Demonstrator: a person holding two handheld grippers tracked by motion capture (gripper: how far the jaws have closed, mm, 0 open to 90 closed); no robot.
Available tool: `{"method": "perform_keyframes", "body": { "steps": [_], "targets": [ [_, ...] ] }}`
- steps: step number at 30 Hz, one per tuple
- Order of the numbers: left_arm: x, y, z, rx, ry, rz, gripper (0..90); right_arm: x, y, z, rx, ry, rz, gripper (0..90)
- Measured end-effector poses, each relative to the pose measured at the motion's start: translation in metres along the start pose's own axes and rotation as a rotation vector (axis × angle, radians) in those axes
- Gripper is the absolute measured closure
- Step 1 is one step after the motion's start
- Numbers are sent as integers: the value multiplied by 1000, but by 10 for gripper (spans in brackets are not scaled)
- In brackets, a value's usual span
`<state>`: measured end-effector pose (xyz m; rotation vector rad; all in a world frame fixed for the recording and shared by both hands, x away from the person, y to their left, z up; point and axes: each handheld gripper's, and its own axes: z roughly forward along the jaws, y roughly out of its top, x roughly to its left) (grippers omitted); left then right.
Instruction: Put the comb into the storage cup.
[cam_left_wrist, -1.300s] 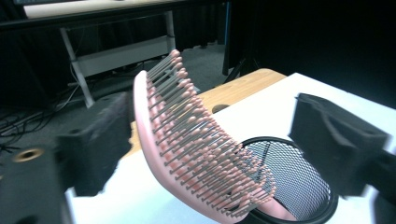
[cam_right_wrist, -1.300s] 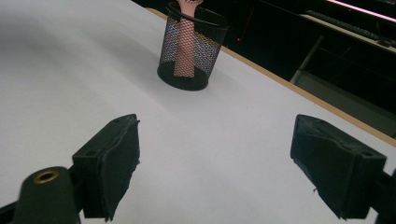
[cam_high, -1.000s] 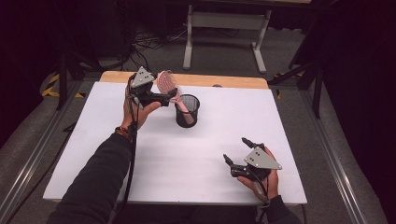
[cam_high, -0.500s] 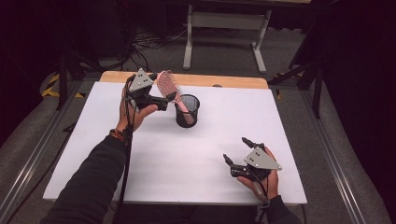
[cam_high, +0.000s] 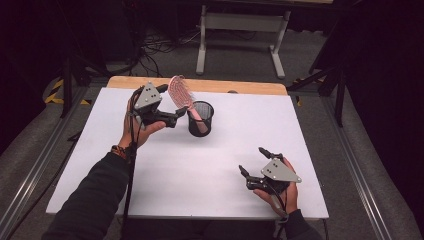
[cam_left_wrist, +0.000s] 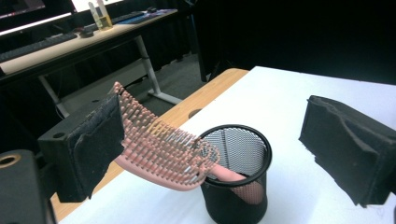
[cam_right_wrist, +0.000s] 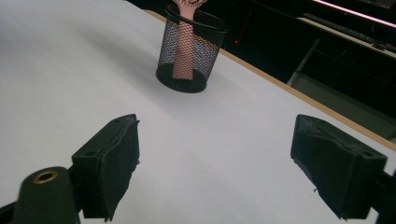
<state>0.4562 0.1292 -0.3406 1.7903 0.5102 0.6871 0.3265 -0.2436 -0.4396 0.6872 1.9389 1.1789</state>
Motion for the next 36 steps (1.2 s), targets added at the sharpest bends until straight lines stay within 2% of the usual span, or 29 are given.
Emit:
{"method": "perform_keyframes", "body": {
  "steps": [3,14,17,21,25,28,36],
  "targets": [
    [-5,-2,-4,2,-10,18,75,0,0,0,-3,-1,1,164],
    [-17,-7,-9,-9,-39,23,85,0,0,0,-1,0,0,163],
    [-21,-8,-11,-9,-43,36,86,0,0,0,2,-2,-2,163],
    [-24,-9,-15,-18,-57,34,85,0,0,0,2,-2,-2,163],
    [-28,-10,-20,-12,-63,54,82,0,0,0,0,-5,-1,163],
    [-29,-10,-22,-22,-68,51,81,0,0,0,-1,-6,0,163],
    [-34,-10,-31,-27,-79,73,79,-1,0,0,-1,-4,0,162]
  ]
}}
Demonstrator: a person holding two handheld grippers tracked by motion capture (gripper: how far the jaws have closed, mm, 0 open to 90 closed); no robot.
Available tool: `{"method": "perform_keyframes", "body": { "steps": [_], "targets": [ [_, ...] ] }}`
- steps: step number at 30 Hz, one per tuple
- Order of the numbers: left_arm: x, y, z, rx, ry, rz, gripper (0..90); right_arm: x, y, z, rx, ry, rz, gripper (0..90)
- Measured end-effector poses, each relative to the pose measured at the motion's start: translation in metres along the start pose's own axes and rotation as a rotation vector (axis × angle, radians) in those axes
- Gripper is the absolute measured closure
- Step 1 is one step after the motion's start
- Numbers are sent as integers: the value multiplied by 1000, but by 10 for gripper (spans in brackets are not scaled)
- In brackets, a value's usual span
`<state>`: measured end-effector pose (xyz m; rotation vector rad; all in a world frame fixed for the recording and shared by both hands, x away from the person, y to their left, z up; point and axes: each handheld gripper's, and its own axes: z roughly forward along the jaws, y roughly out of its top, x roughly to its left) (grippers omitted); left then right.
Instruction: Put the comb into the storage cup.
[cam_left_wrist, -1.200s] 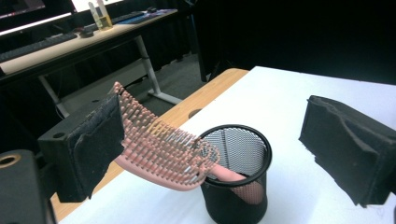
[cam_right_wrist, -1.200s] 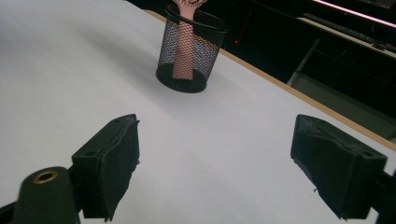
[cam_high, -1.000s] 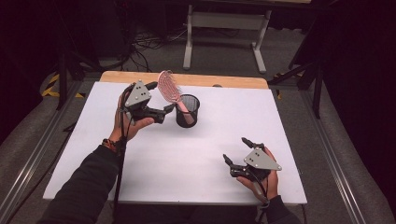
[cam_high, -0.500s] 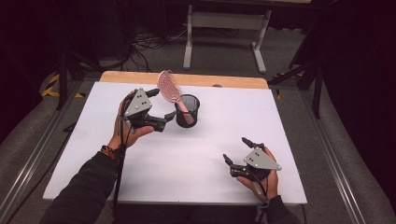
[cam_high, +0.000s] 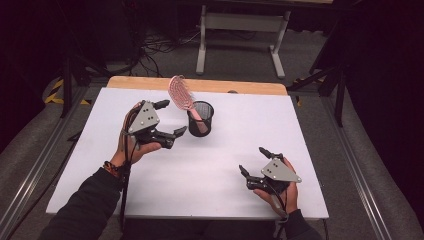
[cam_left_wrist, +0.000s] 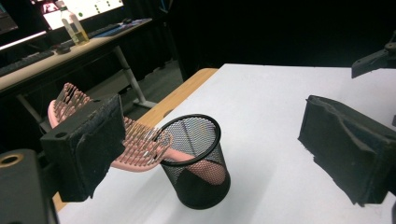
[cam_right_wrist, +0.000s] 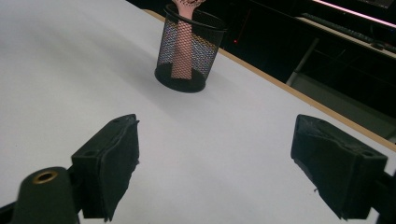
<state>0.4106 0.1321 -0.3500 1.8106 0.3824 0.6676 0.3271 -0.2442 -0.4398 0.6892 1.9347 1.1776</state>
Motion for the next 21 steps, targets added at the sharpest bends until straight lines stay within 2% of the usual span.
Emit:
{"method": "perform_keyframes", "body": {
  "steps": [5,6,15,17,21],
  "targets": [
    [-2,-2,-7,3,-1,9,79,0,0,0,-2,0,0,162],
    [-2,-2,-9,9,10,16,79,0,0,0,-2,0,-1,162],
    [-3,-6,-20,29,-6,25,74,0,0,0,-2,0,2,161],
    [-4,-8,-21,48,-5,46,70,0,0,0,-5,7,3,160],
    [-6,-13,-24,52,-6,52,68,1,0,0,-8,10,0,158]
  ]
}}
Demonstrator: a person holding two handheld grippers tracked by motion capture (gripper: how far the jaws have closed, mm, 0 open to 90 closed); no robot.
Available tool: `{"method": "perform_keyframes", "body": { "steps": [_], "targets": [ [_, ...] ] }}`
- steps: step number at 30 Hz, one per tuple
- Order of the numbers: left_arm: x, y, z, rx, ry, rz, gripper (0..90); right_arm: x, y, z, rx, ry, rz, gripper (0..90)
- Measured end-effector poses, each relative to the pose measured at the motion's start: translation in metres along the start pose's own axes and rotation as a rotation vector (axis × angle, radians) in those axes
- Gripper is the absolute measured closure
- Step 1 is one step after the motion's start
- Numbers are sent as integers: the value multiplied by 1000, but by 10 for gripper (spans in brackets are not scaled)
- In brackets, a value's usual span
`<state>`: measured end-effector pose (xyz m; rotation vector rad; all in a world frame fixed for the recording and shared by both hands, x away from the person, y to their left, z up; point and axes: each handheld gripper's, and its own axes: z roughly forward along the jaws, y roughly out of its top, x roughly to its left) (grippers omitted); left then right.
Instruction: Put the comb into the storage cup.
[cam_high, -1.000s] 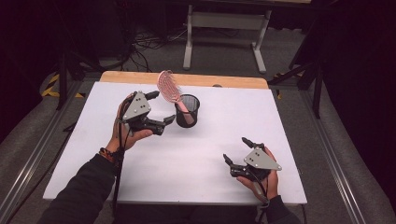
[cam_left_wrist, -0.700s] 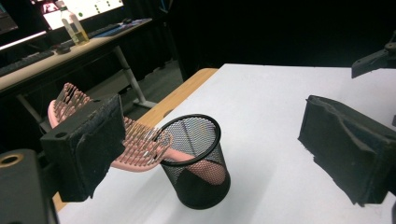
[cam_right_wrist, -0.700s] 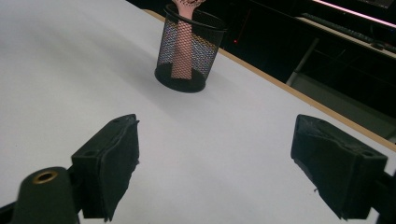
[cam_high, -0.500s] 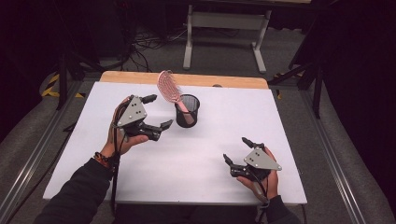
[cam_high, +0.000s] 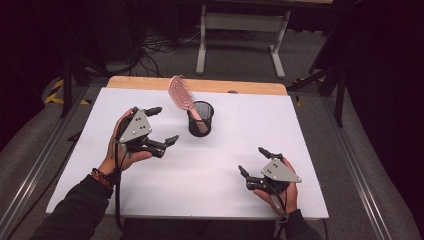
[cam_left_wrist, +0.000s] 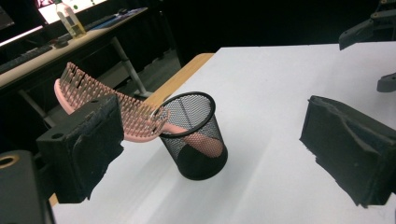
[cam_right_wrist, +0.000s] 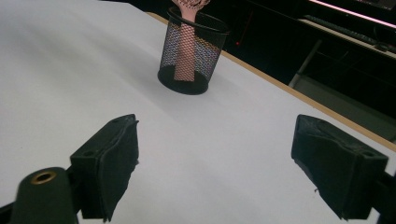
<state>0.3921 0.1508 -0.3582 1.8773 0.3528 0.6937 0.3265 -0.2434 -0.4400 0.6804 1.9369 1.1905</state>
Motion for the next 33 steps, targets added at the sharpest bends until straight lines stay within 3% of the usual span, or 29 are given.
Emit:
{"method": "perform_keyframes", "body": {
  "steps": [5,33],
  "targets": [
    [-3,-6,-3,13,10,13,69,1,0,1,5,-3,-4,153],
    [-21,-44,-23,61,-26,38,64,3,1,1,-16,22,-5,144]
  ]
}}
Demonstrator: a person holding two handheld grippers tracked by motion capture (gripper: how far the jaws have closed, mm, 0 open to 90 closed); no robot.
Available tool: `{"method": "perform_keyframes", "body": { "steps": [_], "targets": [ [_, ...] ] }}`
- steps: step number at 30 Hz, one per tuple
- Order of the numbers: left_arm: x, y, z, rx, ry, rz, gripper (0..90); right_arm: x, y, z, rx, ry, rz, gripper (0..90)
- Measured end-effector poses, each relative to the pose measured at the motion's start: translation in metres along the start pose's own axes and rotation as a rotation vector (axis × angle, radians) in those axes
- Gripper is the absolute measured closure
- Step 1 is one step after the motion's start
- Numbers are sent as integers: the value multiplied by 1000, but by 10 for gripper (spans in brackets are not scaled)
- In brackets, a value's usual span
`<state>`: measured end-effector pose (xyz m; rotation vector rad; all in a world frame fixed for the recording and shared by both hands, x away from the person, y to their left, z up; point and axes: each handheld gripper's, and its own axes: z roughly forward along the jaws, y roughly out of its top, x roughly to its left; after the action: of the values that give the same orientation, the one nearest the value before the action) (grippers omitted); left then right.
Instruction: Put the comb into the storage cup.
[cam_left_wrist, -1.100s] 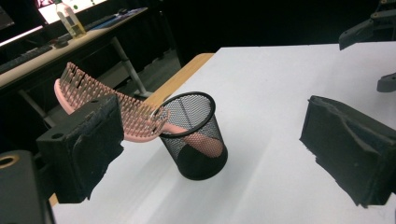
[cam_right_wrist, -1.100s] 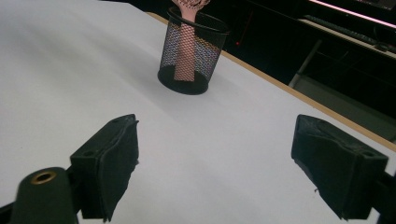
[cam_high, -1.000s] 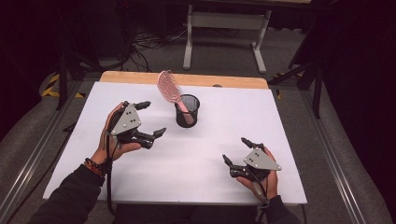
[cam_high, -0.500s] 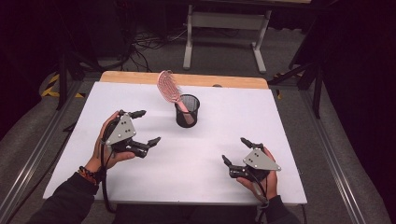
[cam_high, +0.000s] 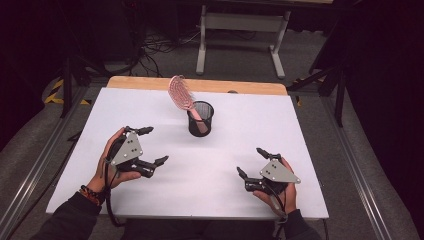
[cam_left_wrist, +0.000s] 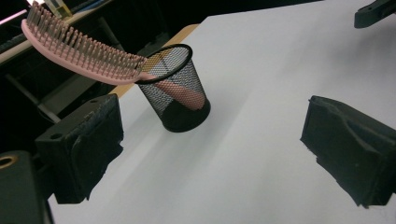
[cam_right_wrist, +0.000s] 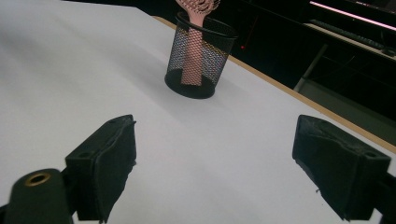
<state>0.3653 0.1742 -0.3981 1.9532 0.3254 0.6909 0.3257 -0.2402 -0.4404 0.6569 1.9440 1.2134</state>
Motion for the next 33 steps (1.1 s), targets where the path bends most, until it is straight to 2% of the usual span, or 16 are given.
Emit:
{"method": "perform_keyframes", "body": {
  "steps": [5,11,17,23,26,28,33],
  "targets": [
    [-4,-6,-1,14,6,11,65,2,0,0,3,0,-6,141],
    [-8,-15,-5,19,19,2,66,3,0,1,4,4,-15,135],
    [-10,-28,-12,17,30,-36,66,2,0,2,1,-17,-7,136],
    [-10,-40,-19,24,35,-62,66,3,0,4,1,-18,17,95],
    [-11,-44,-21,38,41,-56,65,3,1,5,3,-14,23,71],
    [-12,-49,-23,34,43,-71,65,4,1,6,10,-11,24,62],
    [-12,-60,-28,49,57,-80,62,5,0,6,15,-6,25,52]
  ]
}}
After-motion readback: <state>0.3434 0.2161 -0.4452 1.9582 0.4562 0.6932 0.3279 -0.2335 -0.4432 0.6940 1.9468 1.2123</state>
